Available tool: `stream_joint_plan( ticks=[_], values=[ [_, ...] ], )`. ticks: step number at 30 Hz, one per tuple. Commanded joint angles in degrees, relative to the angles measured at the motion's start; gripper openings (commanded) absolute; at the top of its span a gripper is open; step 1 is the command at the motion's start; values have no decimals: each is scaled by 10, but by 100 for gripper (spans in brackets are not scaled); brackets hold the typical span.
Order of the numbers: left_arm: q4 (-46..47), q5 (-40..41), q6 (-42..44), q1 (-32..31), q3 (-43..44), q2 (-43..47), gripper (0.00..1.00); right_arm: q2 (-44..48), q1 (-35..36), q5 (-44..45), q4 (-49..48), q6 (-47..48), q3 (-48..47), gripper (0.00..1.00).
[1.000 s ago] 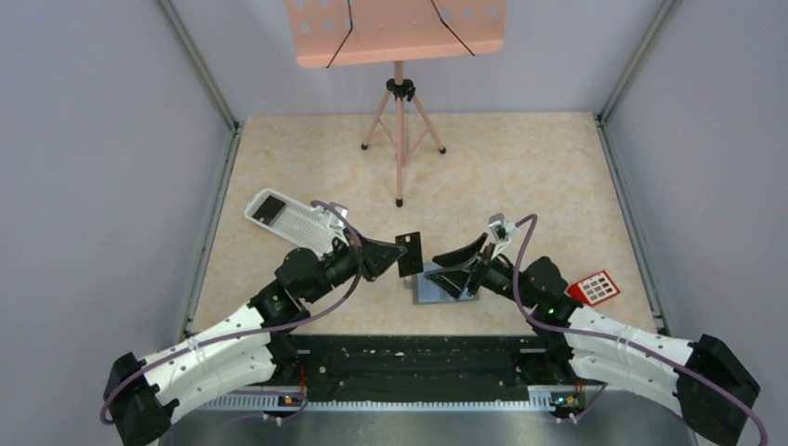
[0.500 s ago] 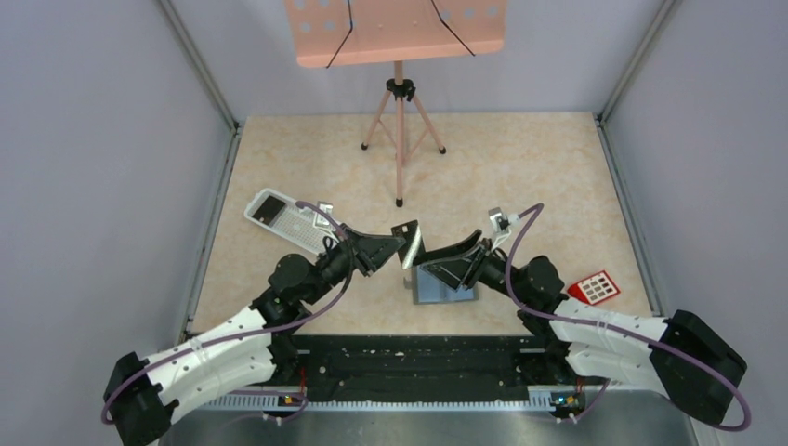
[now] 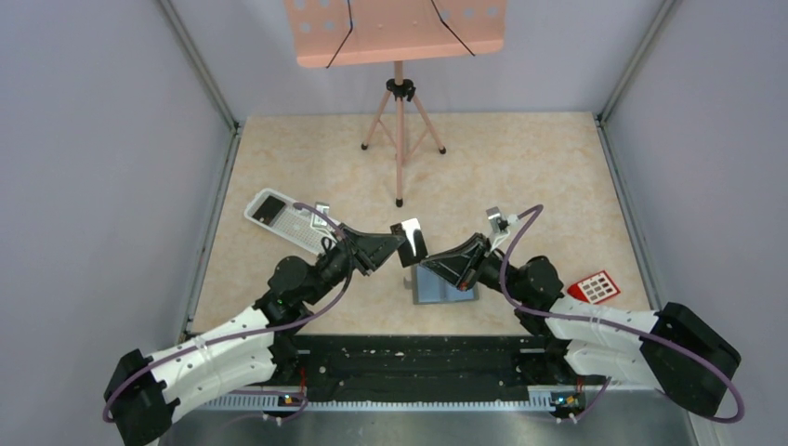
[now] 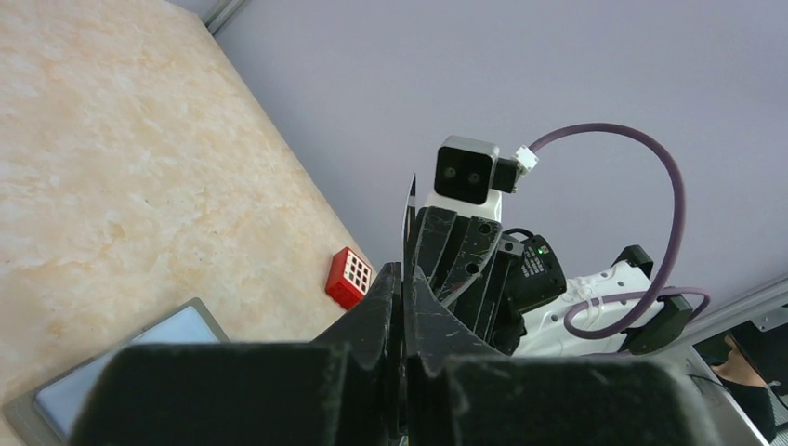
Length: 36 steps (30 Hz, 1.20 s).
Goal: Take the credit cards out of the card holder
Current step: Remove the credit card from the card holder.
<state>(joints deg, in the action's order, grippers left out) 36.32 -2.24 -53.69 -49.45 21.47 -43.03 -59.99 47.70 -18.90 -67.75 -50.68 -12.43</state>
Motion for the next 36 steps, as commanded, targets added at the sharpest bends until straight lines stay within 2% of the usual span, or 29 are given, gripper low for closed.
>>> stream_joint_plan(
  ticks=[1,5,10,14,18,25,31,36],
  values=[
    [32,-15,-1,0,-19,3,3,2,-2,-17,-48,28,-17,0],
    [25,-5,-4,0,-36,17,12,11,-2,-25,-36,45,-15,0],
    [-31,1,15,0,-31,49,42,36,-5,-45,11,79,-16,0],
    [-98,7,44,0,-22,85,54,59,-24,-117,50,106,-17,0],
    [-196,-10,71,0,3,133,63,77,-49,-200,139,123,-35,0],
    [-408,-46,137,0,83,187,61,84,-66,-324,279,167,-69,0],
    [-528,-90,184,0,156,147,58,76,-66,-360,292,168,-71,0],
    [-582,-117,208,0,197,105,56,59,-66,-393,273,158,-68,0]
  ],
)
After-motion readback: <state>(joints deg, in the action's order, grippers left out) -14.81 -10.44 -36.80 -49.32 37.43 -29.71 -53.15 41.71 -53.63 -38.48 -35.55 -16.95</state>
